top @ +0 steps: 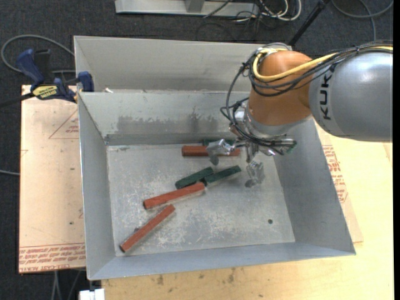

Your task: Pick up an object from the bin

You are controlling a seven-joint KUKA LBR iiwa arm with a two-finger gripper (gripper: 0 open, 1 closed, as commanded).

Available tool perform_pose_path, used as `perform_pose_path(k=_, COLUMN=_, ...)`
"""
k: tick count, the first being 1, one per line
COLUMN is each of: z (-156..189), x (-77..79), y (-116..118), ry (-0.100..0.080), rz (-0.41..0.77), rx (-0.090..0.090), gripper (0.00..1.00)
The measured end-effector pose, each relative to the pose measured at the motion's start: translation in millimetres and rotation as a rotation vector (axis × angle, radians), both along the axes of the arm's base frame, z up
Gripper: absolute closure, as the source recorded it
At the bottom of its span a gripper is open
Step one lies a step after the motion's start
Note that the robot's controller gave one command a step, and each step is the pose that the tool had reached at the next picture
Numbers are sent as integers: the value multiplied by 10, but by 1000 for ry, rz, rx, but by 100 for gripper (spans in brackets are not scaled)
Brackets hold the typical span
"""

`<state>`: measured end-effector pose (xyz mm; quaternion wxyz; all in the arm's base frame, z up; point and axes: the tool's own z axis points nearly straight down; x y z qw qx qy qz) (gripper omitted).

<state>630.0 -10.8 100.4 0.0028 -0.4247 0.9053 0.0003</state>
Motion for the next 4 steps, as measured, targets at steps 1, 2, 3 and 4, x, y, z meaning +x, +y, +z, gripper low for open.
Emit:
perform_pose_path(k=1, z=-316, x=46, y=540, ry=4, rz=25, rx=1, gripper=0)
perform_pose_path(k=2, z=-301, x=-160, y=882, ry=4, rz=-28, rx=1, gripper=0)
perform_pose_path(k=3, z=-286, x=-145, y=859, ry=2, rz=-33, rx=0, gripper=100)
perform_pose_path(k=4, z=175, x=-128, y=873, ry=-2, rz=-35, rx=0, gripper=100)
